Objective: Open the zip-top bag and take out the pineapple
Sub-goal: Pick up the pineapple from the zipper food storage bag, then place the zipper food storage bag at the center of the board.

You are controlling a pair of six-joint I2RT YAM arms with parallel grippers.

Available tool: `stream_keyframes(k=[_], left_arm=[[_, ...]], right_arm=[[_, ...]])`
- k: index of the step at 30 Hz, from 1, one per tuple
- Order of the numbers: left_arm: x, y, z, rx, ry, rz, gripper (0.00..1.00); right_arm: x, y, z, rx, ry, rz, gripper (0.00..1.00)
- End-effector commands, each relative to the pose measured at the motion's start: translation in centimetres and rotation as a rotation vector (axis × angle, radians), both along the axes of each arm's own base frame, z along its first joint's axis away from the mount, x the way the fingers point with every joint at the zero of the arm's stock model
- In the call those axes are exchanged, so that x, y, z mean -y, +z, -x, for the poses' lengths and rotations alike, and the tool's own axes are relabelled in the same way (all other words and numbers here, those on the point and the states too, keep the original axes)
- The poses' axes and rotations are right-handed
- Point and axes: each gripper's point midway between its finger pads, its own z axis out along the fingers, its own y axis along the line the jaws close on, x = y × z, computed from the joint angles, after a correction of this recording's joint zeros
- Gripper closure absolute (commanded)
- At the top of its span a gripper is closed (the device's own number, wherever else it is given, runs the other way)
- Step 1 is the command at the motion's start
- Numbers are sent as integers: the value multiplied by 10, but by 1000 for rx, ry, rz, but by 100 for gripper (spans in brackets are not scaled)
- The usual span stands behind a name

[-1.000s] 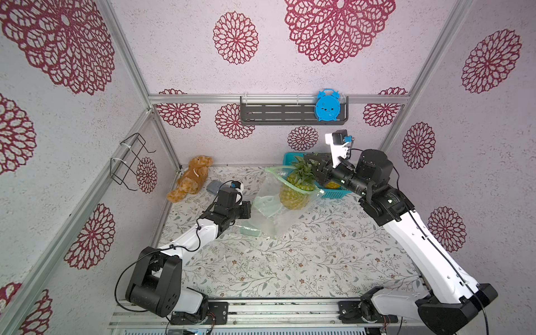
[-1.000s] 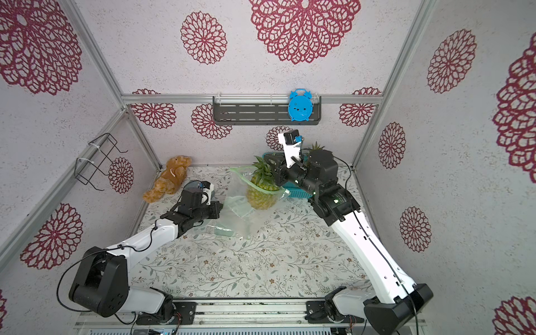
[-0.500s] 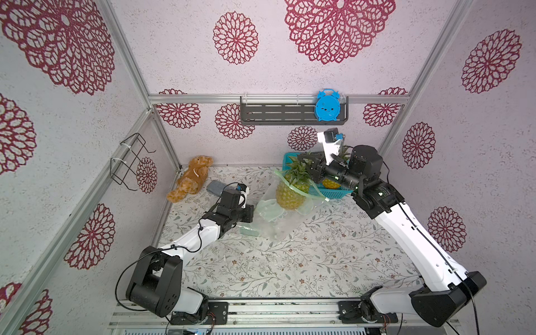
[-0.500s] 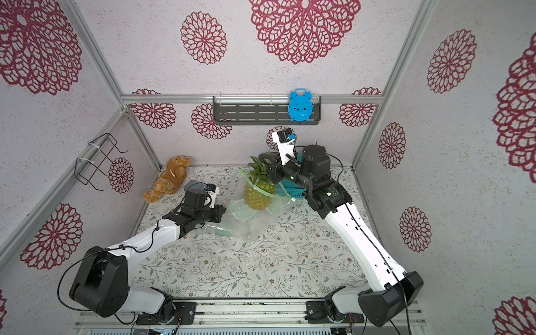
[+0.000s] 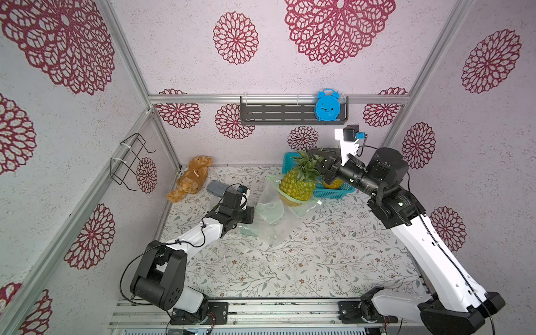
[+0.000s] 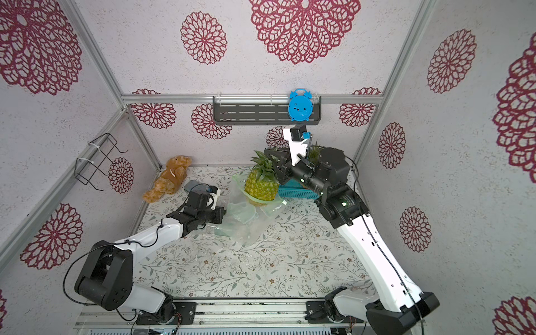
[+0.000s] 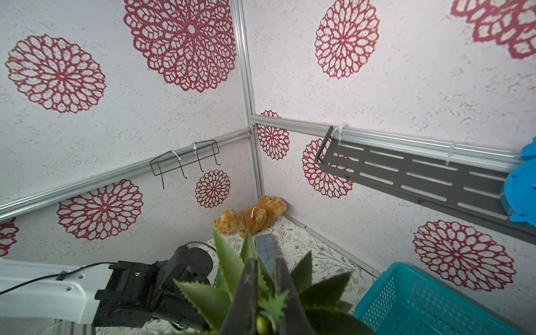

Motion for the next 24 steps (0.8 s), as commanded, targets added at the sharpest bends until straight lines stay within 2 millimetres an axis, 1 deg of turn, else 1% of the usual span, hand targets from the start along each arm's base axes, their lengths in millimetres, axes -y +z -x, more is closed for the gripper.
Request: stream_keyframes(k=[1, 7, 18, 22, 24], left_arm=[[-5, -7, 0, -21, 15, -47, 100], [-6, -14, 0, -43, 12, -60, 100], [-9, -23, 0, -71, 27, -85, 100], [-8, -17, 1, -72, 27, -72, 100], [-6, -7, 2, -60, 24, -48, 100]], right_arm=[[29, 84, 42, 268, -21, -155, 100], [33, 91, 52, 293, -11, -176, 100], [42, 96, 61, 324, -42, -176, 100], [50, 95, 57, 324, -97, -168, 100], [56, 93, 53, 318, -142, -159, 100]])
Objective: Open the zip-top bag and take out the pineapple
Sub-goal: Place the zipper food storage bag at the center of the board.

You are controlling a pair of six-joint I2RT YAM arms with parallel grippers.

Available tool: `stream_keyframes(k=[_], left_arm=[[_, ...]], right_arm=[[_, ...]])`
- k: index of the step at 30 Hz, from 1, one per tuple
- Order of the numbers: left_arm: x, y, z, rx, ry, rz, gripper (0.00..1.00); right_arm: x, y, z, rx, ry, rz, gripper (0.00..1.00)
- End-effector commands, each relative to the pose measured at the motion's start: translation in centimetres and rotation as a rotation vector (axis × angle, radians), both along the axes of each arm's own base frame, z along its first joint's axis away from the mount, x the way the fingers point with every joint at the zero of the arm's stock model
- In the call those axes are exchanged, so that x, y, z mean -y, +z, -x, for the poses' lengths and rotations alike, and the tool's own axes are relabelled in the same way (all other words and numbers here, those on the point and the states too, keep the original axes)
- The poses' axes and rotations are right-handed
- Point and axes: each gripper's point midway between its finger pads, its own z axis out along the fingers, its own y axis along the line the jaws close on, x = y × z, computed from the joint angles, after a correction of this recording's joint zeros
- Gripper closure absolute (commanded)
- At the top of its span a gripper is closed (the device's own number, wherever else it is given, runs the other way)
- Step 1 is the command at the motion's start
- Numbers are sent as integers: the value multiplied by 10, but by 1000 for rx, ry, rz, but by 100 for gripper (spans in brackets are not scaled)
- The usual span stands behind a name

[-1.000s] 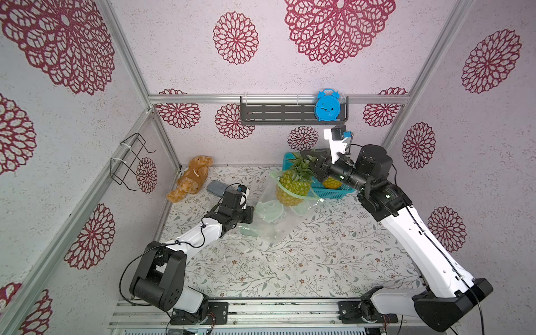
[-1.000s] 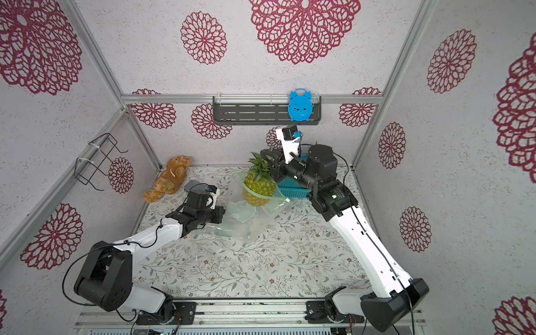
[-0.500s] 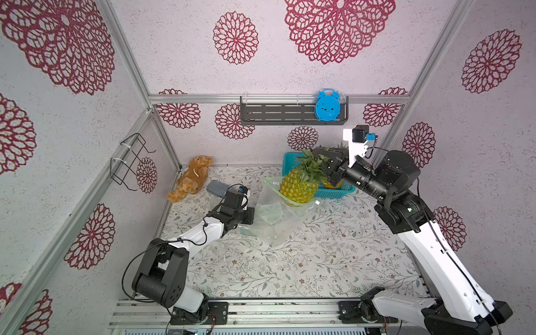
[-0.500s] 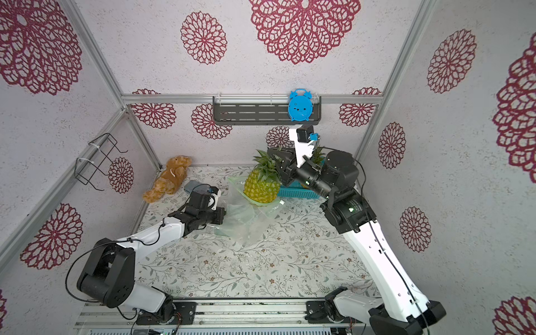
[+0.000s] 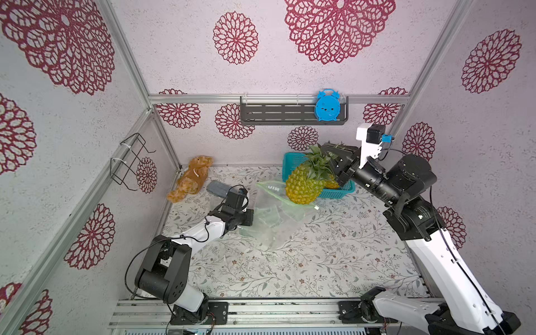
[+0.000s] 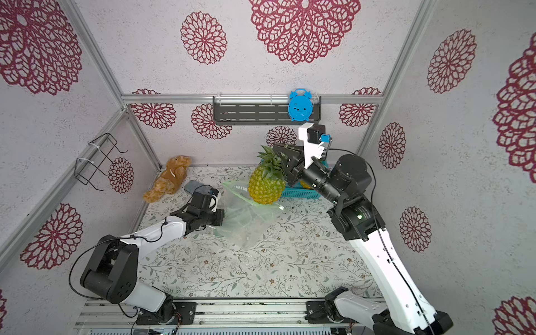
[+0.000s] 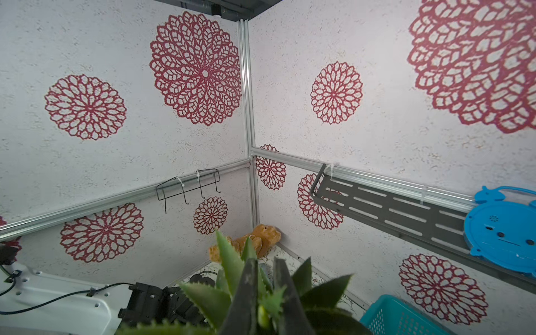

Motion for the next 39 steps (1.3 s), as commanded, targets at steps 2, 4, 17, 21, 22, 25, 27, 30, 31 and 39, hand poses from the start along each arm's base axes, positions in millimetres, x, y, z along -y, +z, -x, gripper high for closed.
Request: stream_keyframes(k=[2, 4, 17, 21, 22, 25, 27, 30, 31, 39], left_arm=[[9, 32, -1, 36, -15, 70, 100], [18, 51, 1, 56, -35, 138, 100], [29, 117, 16, 104, -48, 309, 100], [33, 132, 22, 105, -58, 358, 100], [35, 135, 23, 108, -62, 371, 100], [34, 136, 23, 113, -50, 383, 100], [33, 135, 23, 109, -42, 384, 100], [33, 128, 22, 87, -31, 383, 100], [33, 126, 21, 81, -27, 380, 100], [32, 92, 10, -1, 22, 334, 100]], right_arm=[[37, 53, 19, 186, -148, -95, 100], [46, 49, 12, 171, -211, -90, 100], [94, 19, -21, 96, -559, -6, 100], [107, 8, -32, 68, -645, 19, 100], [110, 6, -35, 60, -664, 19, 100], [122, -1, -42, 37, -724, 26, 100], [128, -6, -46, 22, -755, 33, 100], [136, -14, -54, -3, -789, 39, 100], [137, -17, -57, -10, -791, 43, 100], [137, -42, -91, -78, -697, 18, 100]])
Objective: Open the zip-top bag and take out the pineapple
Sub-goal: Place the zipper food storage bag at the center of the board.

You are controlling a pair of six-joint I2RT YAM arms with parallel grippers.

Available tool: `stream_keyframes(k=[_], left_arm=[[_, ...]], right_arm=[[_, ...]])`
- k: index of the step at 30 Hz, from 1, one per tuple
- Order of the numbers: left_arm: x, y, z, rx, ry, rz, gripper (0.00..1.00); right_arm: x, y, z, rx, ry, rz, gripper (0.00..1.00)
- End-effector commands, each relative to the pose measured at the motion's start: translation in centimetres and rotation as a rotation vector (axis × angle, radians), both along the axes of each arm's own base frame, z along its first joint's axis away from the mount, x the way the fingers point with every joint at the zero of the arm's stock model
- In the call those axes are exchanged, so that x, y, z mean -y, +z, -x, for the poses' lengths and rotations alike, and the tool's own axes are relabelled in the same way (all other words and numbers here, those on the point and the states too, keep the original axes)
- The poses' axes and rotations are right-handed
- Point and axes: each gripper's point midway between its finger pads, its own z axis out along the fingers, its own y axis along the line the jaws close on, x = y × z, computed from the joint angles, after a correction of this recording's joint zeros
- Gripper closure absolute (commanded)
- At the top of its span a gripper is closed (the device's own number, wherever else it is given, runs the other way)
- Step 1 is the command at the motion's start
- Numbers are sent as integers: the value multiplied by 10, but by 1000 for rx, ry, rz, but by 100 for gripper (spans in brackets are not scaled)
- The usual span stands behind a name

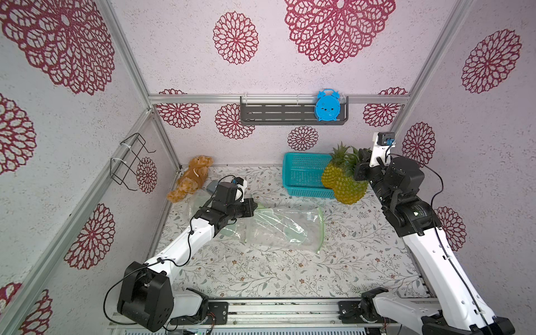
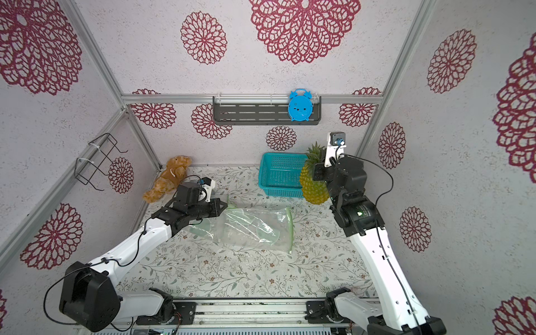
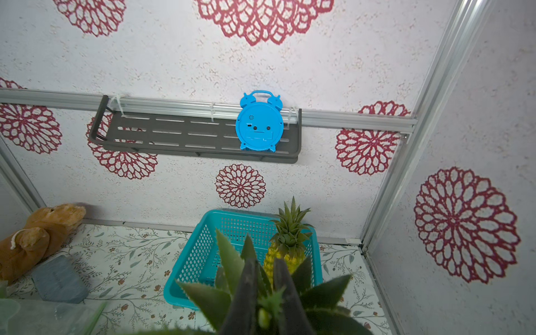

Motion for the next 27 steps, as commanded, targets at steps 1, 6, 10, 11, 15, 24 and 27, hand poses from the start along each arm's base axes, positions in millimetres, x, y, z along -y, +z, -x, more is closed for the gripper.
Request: stream_keyframes(k=[1, 6, 10, 11, 15, 24, 27], left_arm=[[-2, -9, -8, -27, 26, -15, 99], [-3, -20, -17, -46, 43, -30, 89], [-5, -19, -21, -37, 59, -37, 74], [-5, -18, -22, -34, 64, -37, 69], [-11, -12, -21, -9, 83, -47, 52], [-26, 5, -9, 62, 118, -66, 41], [-31, 10, -4, 87, 123, -69, 41]], right_arm=[[-3, 49, -1, 176, 78, -117, 100], [-10, 35, -27, 149, 158, -159, 100], [-16, 24, -48, 132, 225, -208, 100], [-17, 21, -54, 127, 240, -221, 100], [-24, 13, -73, 134, 306, -255, 100], [-36, 1, -112, 174, 416, -339, 100], [-39, -1, -125, 192, 448, -382, 100]])
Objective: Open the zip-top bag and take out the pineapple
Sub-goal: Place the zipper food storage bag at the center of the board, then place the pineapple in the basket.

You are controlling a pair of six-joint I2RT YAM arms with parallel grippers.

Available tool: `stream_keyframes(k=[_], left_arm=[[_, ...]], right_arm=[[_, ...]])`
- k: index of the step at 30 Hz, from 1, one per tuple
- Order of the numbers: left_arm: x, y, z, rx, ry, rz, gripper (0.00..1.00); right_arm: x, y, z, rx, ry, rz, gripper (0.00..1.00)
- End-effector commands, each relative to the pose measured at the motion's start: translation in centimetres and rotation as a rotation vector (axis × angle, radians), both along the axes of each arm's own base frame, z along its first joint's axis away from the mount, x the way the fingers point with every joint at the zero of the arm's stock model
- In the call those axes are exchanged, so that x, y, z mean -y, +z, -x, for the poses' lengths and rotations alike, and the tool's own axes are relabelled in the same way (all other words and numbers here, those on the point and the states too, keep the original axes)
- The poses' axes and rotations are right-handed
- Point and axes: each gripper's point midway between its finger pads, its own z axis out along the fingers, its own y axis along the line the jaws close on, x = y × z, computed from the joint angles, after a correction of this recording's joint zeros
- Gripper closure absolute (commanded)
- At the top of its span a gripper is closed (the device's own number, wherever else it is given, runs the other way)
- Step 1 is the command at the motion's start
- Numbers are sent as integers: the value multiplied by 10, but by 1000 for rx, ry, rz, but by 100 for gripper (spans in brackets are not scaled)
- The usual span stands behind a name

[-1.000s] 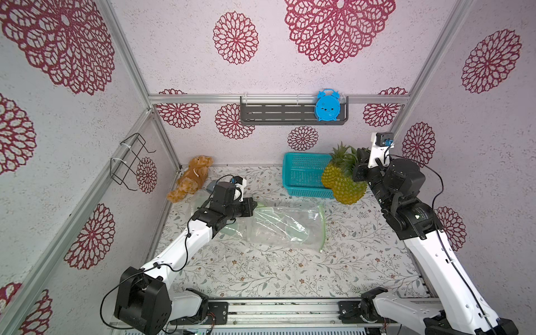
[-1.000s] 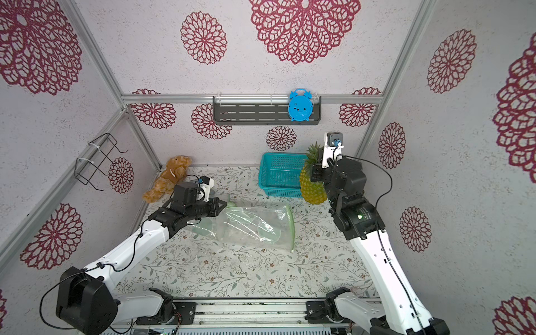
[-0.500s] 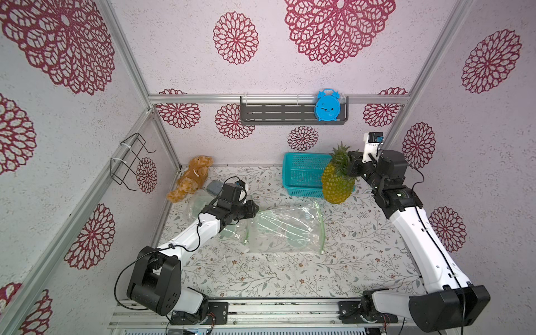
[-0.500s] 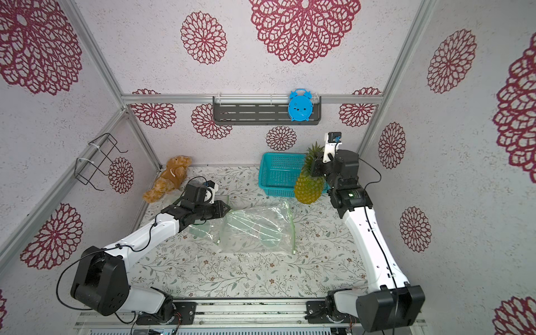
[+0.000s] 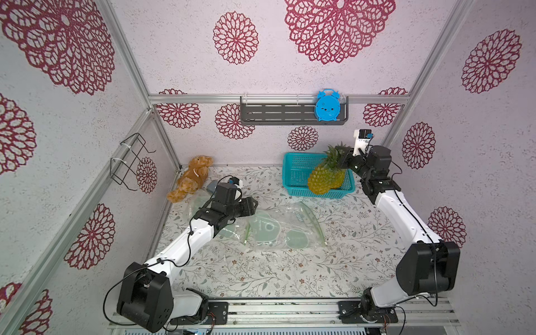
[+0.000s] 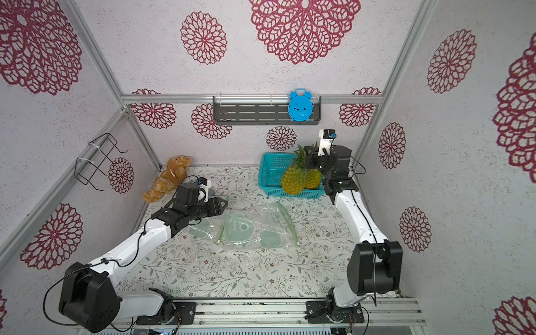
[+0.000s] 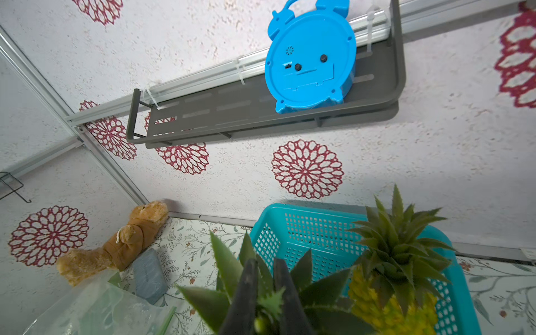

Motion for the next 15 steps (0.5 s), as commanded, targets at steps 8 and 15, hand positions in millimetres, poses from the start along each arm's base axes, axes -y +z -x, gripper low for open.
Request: stream_keyframes(k=[8, 15], left_arm=[[-18, 8, 11, 55, 36, -40, 41], [-21, 5, 14, 47, 38, -53, 41]], right_arm=[[-8, 78, -23, 297, 81, -200, 100], [-11, 58, -47, 281, 83, -212, 100]])
